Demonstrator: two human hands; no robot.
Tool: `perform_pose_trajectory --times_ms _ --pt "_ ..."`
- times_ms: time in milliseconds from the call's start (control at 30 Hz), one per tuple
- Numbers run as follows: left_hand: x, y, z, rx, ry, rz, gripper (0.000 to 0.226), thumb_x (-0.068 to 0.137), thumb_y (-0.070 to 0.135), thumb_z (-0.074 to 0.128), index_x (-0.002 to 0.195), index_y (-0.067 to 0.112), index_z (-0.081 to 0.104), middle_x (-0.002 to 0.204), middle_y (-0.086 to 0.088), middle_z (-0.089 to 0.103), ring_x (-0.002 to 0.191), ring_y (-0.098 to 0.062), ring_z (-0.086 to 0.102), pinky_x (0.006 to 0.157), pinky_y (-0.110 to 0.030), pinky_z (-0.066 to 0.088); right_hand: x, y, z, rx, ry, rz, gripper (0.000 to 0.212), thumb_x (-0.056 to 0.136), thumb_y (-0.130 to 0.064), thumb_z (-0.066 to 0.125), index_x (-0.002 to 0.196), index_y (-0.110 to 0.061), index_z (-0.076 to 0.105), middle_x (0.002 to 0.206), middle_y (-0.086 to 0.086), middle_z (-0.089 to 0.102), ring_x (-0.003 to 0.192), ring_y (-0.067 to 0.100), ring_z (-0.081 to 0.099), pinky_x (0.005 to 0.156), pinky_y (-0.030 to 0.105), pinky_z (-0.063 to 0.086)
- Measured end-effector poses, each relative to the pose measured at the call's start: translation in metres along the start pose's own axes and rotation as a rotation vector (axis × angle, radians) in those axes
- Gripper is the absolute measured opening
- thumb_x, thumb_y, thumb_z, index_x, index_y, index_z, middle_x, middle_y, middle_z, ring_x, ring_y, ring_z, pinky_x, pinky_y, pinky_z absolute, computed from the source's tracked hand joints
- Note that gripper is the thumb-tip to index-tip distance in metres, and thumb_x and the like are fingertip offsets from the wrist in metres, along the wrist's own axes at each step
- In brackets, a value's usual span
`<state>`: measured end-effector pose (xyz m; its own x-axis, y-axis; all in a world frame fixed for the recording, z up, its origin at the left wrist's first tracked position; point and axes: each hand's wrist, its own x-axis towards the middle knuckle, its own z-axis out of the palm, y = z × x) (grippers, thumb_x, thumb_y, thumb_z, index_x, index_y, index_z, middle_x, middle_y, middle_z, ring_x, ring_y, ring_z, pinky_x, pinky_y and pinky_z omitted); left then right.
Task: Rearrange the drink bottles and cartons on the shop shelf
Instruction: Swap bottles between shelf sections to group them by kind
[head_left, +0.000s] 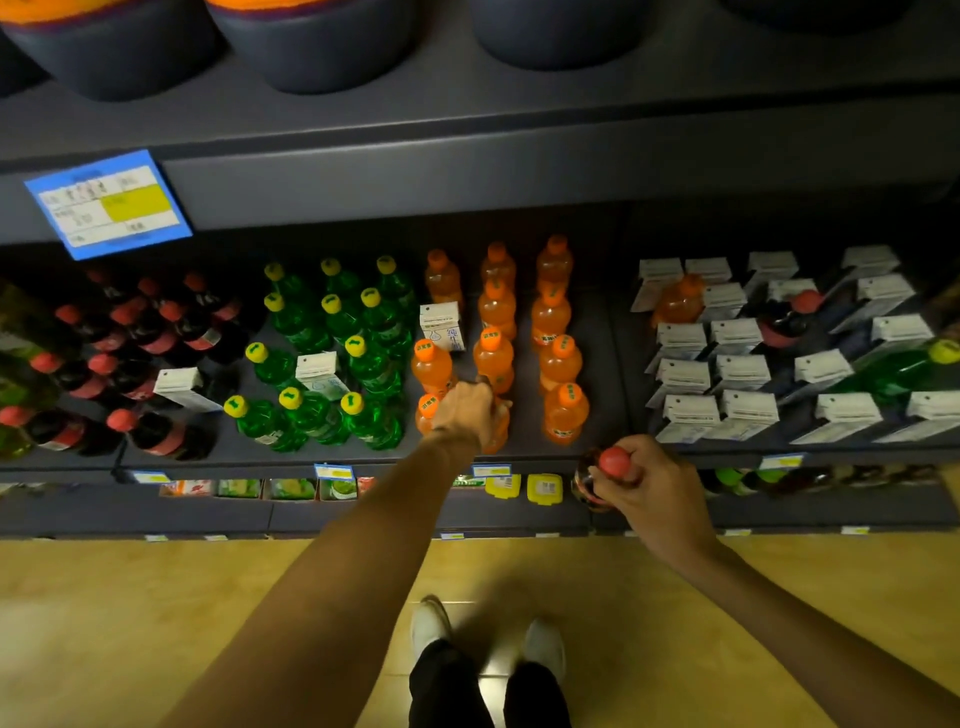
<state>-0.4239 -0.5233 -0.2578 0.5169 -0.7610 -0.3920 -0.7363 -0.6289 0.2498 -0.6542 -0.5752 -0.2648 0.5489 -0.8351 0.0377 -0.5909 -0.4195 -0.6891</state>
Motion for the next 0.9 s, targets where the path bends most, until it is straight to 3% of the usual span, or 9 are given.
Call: perform_pose_trajectory --times_ms 200,367,533,600,700,767,900 --pt "0.008 0.002 0.009 -0.13 0.025 -0.026 0.037 0.099 0.032 0.046 0.115 0.0 0.052 0.11 -0.022 0.06 0.102 -0.036 0.057 0.086 -0.041 0.045 0.001 -0.002 0.005 0.022 0.014 -0.016 0.031 0.069 -0.026 0.082 0.089 -0.012 0.063 0.066 -0.003 0.059 0.062 0.016 0.057 0.05 0.029 0.047" --pt "0.016 0.008 0.013 -0.191 0.008 -0.057 0.048 0.096 0.037 0.052 0.127 0.001 0.044 0.111 -0.023 0.058 0.103 -0.037 0.058 0.085 -0.041 0.047 0.001 -0.004 0.011 0.046 -0.013 -0.016 0.031 0.07 -0.029 0.08 0.091 -0.013 0.062 0.07 0.001 0.063 0.065 0.019 0.06 0.054 0.04 0.053" --pt "0.002 -0.001 0.015 -0.173 0.019 -0.049 0.059 0.094 0.033 0.056 0.139 0.006 0.03 0.11 -0.024 0.059 0.103 -0.039 0.057 0.081 -0.042 0.045 0.0 -0.018 0.008 0.047 -0.039 -0.068 0.029 0.071 -0.028 0.081 0.089 -0.014 0.063 0.068 -0.001 0.061 0.065 0.016 0.059 0.052 0.029 0.048" --pt "-0.006 -0.009 0.014 -0.16 0.03 -0.022 0.056 0.094 0.032 0.056 0.136 0.004 0.032 0.109 -0.024 0.059 0.102 -0.041 0.057 0.081 -0.044 0.046 0.001 -0.026 0.005 0.057 -0.075 -0.082 0.027 0.073 -0.03 0.079 0.089 -0.016 0.062 0.067 0.0 0.061 0.065 0.015 0.059 0.052 0.024 0.046" --pt "-0.024 -0.025 0.009 -0.162 0.073 0.031 0.044 0.093 0.029 0.055 0.127 0.003 0.041 0.104 -0.025 0.06 0.097 -0.045 0.057 0.075 -0.048 0.047 0.007 -0.041 0.009 0.113 -0.105 -0.122 0.024 0.075 -0.031 0.077 0.087 -0.016 0.063 0.064 -0.001 0.057 0.063 0.017 0.058 0.053 0.034 0.049" --pt "-0.038 -0.037 0.005 -0.183 0.144 0.047 0.037 0.093 0.029 0.055 0.12 0.005 0.045 0.102 -0.024 0.059 0.093 -0.046 0.057 0.072 -0.049 0.048 0.009 -0.055 0.015 0.124 -0.109 -0.16 0.023 0.073 -0.028 0.079 0.085 -0.015 0.063 0.062 -0.004 0.053 0.06 0.017 0.053 0.054 0.034 0.044" --pt "-0.073 -0.07 -0.005 -0.208 0.237 0.003 0.038 0.095 0.036 0.051 0.119 0.006 0.049 0.097 -0.025 0.064 0.092 -0.046 0.058 0.069 -0.044 0.044 0.014 -0.089 0.033 0.225 -0.193 -0.179 0.019 0.076 -0.024 0.078 0.087 -0.016 0.064 0.067 0.009 0.058 0.064 0.026 0.055 0.059 0.038 0.044"
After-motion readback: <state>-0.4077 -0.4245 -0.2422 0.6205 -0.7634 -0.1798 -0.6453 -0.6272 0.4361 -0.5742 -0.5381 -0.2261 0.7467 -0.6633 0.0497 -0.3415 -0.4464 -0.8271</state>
